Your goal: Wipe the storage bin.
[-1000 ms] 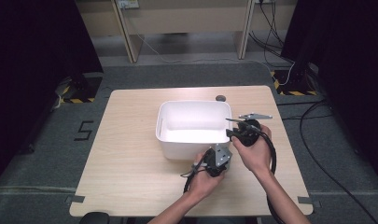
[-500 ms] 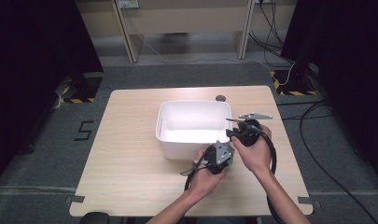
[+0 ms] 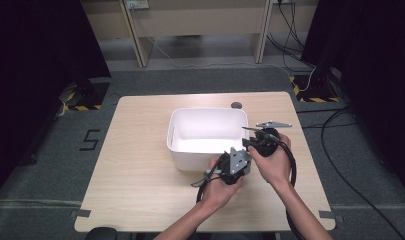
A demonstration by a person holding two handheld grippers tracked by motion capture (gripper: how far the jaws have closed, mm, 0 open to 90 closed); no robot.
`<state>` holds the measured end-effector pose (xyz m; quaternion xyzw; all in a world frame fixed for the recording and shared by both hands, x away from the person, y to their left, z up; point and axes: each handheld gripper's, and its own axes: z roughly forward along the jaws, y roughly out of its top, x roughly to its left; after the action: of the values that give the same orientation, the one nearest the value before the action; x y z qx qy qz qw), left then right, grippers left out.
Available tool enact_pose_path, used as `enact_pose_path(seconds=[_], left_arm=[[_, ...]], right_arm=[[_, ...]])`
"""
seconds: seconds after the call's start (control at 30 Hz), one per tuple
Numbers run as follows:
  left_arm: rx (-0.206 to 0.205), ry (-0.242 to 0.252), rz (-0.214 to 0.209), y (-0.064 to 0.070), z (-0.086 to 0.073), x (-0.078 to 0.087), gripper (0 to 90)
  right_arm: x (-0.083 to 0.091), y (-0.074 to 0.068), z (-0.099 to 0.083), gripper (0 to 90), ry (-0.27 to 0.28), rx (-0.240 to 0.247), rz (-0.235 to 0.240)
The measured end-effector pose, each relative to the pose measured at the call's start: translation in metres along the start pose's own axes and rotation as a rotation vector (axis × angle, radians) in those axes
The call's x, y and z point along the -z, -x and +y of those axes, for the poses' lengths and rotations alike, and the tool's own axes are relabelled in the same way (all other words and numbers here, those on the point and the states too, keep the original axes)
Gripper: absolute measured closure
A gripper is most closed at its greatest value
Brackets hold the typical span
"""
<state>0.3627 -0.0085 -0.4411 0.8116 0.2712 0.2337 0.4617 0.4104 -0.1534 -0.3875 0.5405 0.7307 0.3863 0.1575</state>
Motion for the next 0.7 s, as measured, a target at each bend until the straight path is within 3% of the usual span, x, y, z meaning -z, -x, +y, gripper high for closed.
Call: enact_pose_path(seconds=[0.23,0.4,0.6,0.7], left_arm=[[-0.001,0.004,-0.002,0.0,0.002,0.003,81.0],[0.006,-0.003,-0.029,0.002,-0.005,0.011,81.0],[-0.008,-0.037,-0.06,0.0,-0.025,0.039,80.9],[0.017,-0.041,-0.052,-0.012,-0.042,0.063,81.0]], right_arm=[[0.0,0.0,0.0,70.3,0.0,-0.001,0.001],[0.0,0.001,0.0,69.8,0.0,-0.005,0.001],[-0.003,0.001,0.0,66.7,-0.003,-0.006,0.002],[-0.004,0.001,0.001,65.4,-0.009,-0.012,0.002]])
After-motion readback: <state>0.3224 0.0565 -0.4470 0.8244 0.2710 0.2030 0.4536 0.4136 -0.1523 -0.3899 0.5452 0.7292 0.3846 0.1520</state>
